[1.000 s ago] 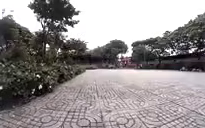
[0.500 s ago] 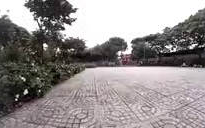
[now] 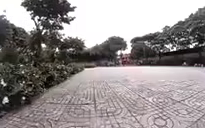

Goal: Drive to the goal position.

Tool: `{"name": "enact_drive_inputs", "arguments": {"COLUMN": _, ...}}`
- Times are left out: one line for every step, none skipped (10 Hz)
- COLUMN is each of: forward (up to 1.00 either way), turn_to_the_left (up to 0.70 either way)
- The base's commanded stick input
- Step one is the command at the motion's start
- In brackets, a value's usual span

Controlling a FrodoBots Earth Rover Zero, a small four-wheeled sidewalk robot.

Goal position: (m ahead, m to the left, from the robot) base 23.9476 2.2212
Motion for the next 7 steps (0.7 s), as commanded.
{"name": "enact_drive_inputs", "arguments": {"forward": 0.70, "turn_to_the_left": 0.00}}
{"name": "enact_drive_inputs", "arguments": {"forward": 0.70, "turn_to_the_left": 0.00}}
{"name": "enact_drive_inputs", "arguments": {"forward": 0.70, "turn_to_the_left": 0.00}}
{"name": "enact_drive_inputs", "arguments": {"forward": 0.70, "turn_to_the_left": 0.00}}
{"name": "enact_drive_inputs", "arguments": {"forward": 0.70, "turn_to_the_left": 0.00}}
{"name": "enact_drive_inputs", "arguments": {"forward": 0.70, "turn_to_the_left": 0.00}}
{"name": "enact_drive_inputs", "arguments": {"forward": 0.70, "turn_to_the_left": 0.00}}
